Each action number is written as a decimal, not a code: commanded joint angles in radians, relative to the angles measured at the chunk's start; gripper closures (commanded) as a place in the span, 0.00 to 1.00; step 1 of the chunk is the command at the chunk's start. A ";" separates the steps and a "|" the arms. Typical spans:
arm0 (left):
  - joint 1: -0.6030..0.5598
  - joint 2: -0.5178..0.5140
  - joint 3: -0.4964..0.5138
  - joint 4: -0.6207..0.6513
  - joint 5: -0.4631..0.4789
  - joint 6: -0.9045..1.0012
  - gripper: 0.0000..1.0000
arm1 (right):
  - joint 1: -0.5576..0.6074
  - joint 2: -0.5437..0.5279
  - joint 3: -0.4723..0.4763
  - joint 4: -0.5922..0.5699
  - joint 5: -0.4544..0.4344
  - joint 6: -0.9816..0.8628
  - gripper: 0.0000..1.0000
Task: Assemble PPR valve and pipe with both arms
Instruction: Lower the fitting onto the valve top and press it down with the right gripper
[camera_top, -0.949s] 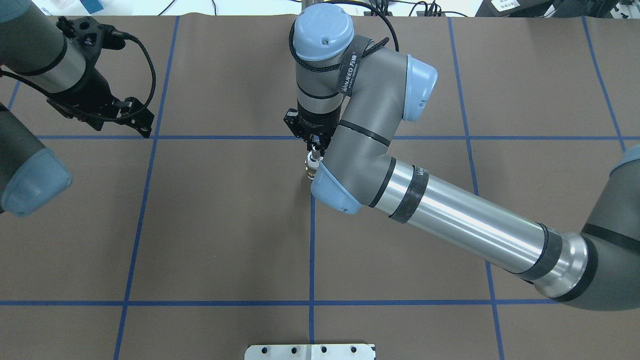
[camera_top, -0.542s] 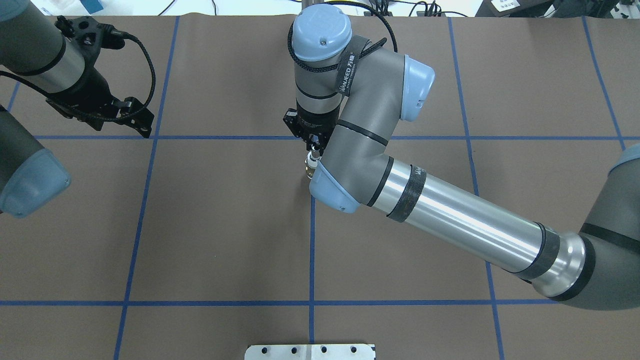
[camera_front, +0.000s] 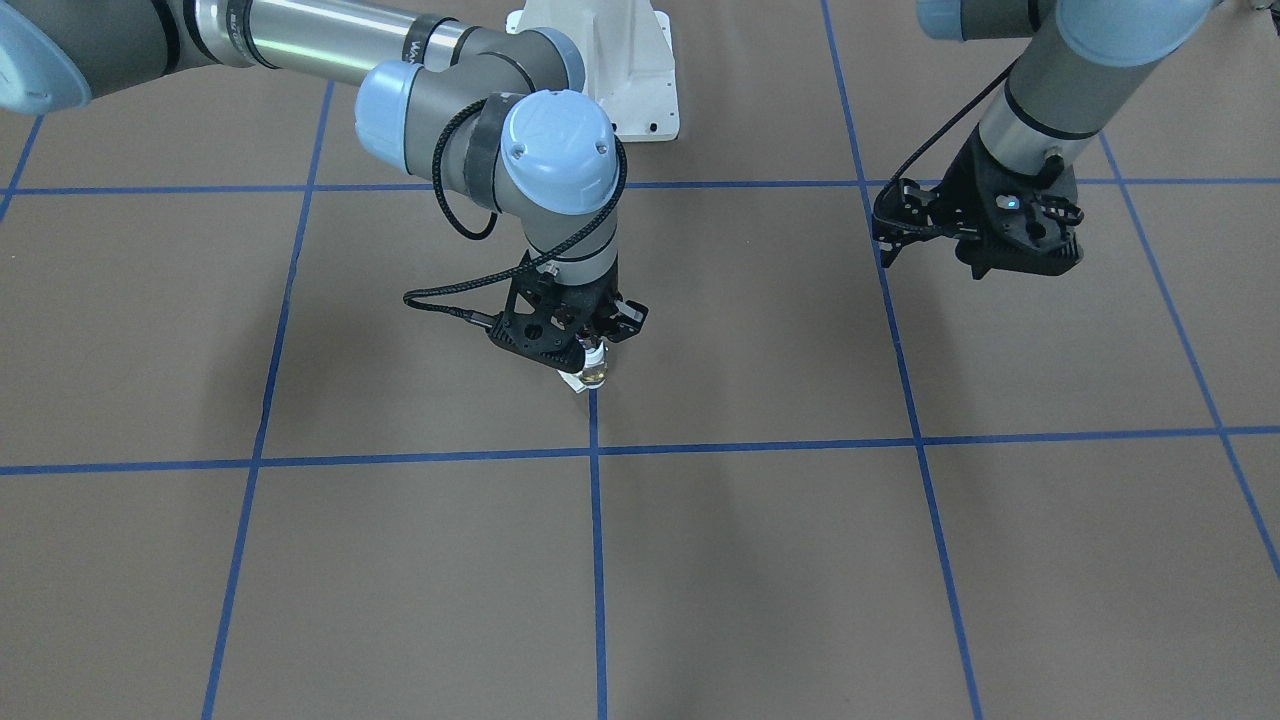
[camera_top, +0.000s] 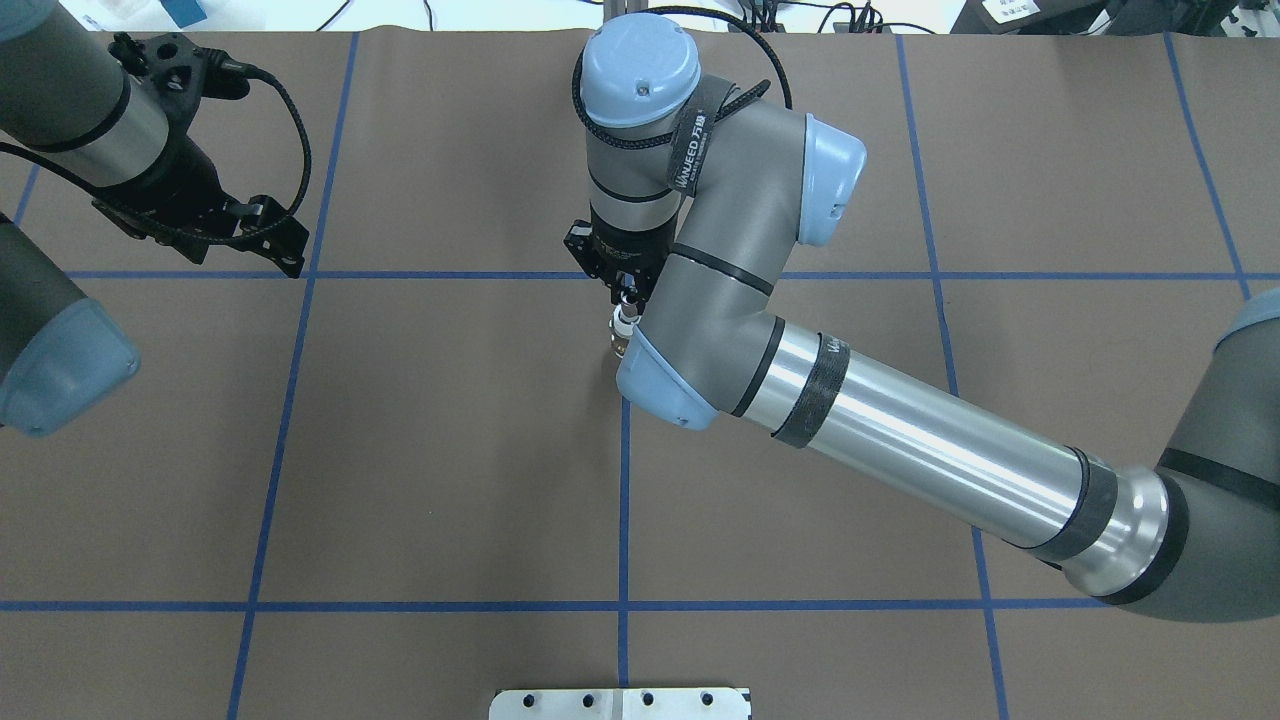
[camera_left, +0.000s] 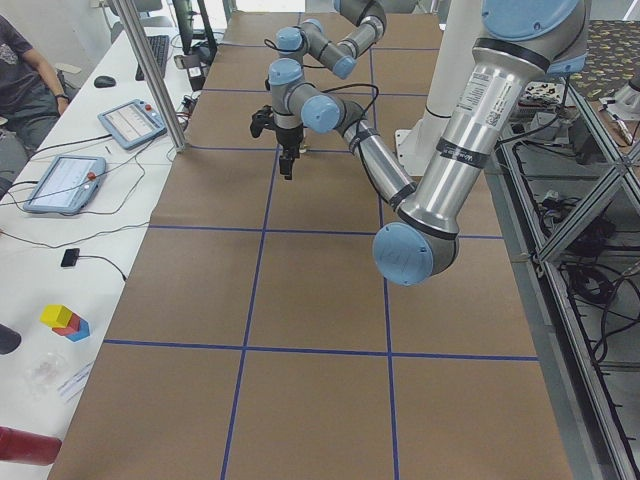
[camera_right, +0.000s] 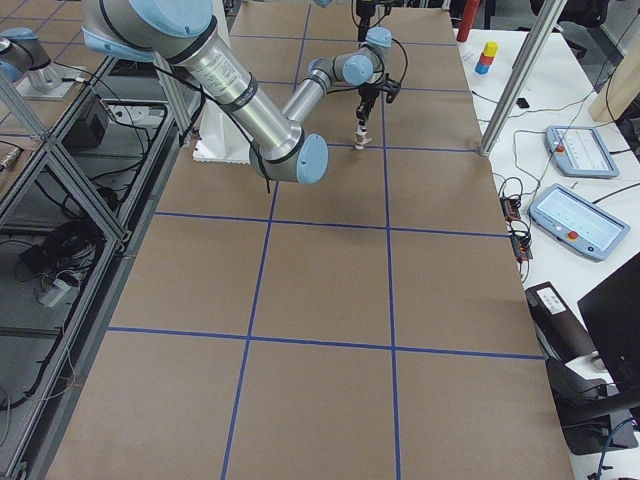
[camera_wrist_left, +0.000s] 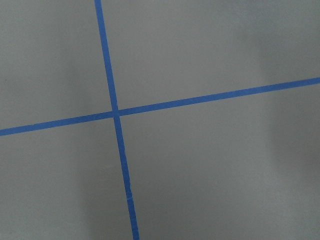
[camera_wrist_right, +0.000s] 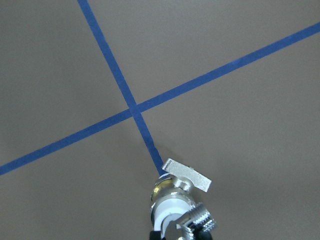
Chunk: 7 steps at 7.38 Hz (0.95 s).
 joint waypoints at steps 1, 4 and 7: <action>0.000 -0.001 0.000 0.000 -0.003 0.000 0.01 | 0.000 0.000 0.001 0.000 0.000 -0.003 0.29; 0.000 -0.001 -0.002 0.000 -0.003 -0.002 0.01 | 0.001 0.001 0.001 0.000 0.001 -0.007 0.01; -0.002 -0.002 -0.006 0.000 -0.003 -0.002 0.01 | 0.004 -0.005 0.021 -0.003 0.004 -0.012 0.01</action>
